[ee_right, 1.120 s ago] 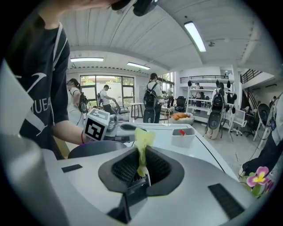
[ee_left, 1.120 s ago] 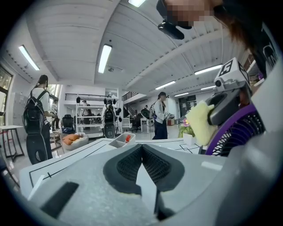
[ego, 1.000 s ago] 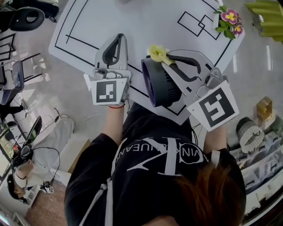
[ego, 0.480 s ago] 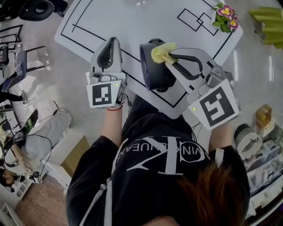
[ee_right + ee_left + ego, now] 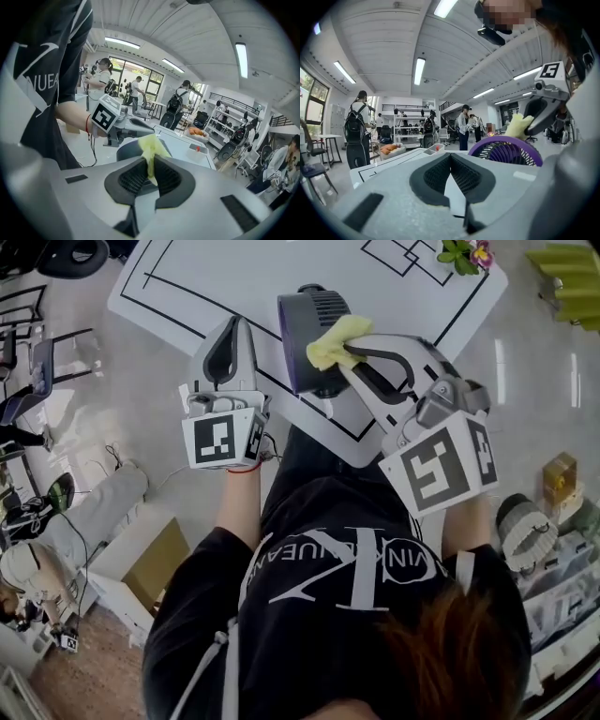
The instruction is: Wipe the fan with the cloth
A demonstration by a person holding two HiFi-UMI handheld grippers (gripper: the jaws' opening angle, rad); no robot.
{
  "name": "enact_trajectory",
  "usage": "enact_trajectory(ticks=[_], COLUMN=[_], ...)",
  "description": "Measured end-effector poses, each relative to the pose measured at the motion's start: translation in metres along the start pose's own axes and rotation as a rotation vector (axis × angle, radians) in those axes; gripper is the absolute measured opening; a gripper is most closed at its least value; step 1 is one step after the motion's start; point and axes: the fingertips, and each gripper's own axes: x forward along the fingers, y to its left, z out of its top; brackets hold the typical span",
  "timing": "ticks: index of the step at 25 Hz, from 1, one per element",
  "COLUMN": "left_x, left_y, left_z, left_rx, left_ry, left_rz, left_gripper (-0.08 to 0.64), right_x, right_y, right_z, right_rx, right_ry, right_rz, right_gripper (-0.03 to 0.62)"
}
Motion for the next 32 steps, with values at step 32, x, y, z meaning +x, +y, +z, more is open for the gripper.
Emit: enact_trajectory(ticks=[32], left_x=[-0.076], left_y=[-0.012], left_z=[-0.026], left_rx=[-0.006], left_ry=[0.025], left_rz=[0.108], left_gripper=[0.009], right_x=[0.007], right_y=[0.069], right_z=[-0.029], right_rx=[-0.088], right_ry=[0.038], right_rz=[-0.04], right_gripper=[0.032])
